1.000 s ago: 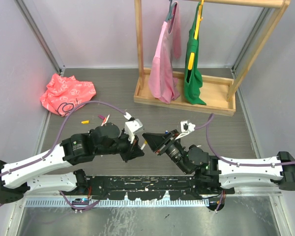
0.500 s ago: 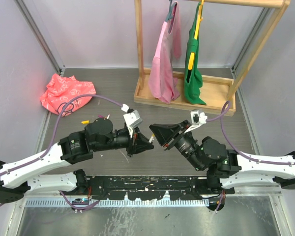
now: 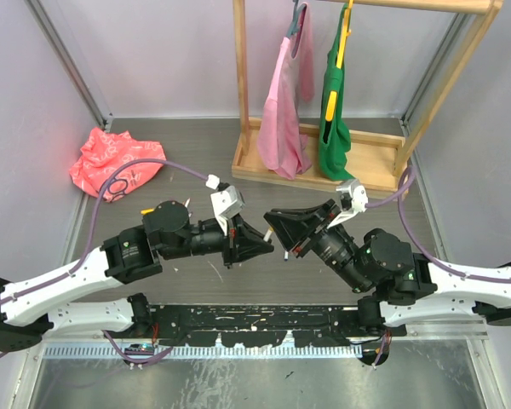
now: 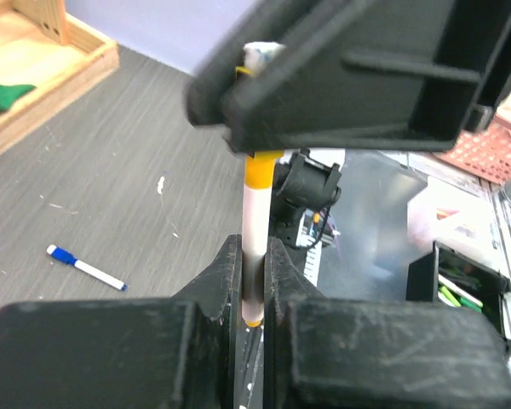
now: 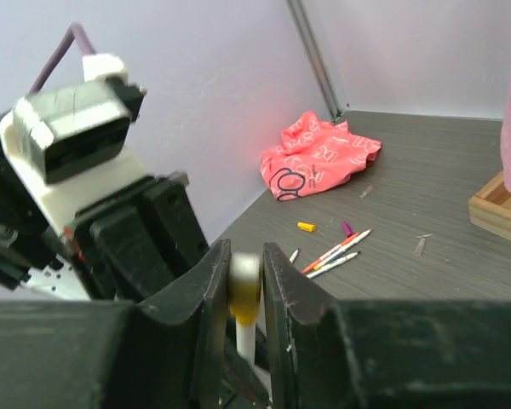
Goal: Insert the pens into the pen caps
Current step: Press the pen cap onto the pen, then place the pen at the center of the board.
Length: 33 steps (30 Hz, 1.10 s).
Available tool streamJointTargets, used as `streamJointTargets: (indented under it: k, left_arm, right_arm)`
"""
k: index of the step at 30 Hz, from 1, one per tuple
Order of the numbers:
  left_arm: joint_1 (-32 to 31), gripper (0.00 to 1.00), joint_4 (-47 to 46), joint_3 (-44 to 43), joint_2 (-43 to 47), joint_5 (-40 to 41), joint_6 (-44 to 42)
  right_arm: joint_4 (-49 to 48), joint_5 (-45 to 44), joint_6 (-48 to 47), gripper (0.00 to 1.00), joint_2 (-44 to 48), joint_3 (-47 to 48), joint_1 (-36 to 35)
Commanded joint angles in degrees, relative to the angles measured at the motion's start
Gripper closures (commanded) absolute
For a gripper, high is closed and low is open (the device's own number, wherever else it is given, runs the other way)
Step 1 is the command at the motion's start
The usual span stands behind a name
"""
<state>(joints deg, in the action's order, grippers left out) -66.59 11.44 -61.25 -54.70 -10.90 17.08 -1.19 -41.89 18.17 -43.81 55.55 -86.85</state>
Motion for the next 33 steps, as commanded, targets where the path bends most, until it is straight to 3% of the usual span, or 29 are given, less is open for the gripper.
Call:
streamJointTargets:
  k: [1,7,25,29,33]
  left_arm:
    - [2.0,1.00,-11.9,-3.7,1.8,5.4,0.2]
    - [2.0,1.00,-11.1,-2.1,2.8,5.6,0.7]
    - [2.0,1.00,-10.0,1.2,4.7,-1.3,1.2]
    - [2.0,1.00,-6.7,2.0,5.0,2.6,1.5]
    - [2.0,1.00,1.8,1.6,3.6,14.4,3.6]
  right_arm:
    - [4.6,6.1,-4.0,0.71,2.7,0.9,-1.6]
    - [3.1,9.6,-5.1,0.55,7.8,-1.6,-1.6]
    - [7.3,3.1,-1.4,0.55,10.0,-5.5,-1.6]
    - [9.2,-0.4,0.4,0.54,9.1,-5.3,-1.6]
    - [18.9,-12.9,8.2,0.54,6.5,-4.5,-1.6]
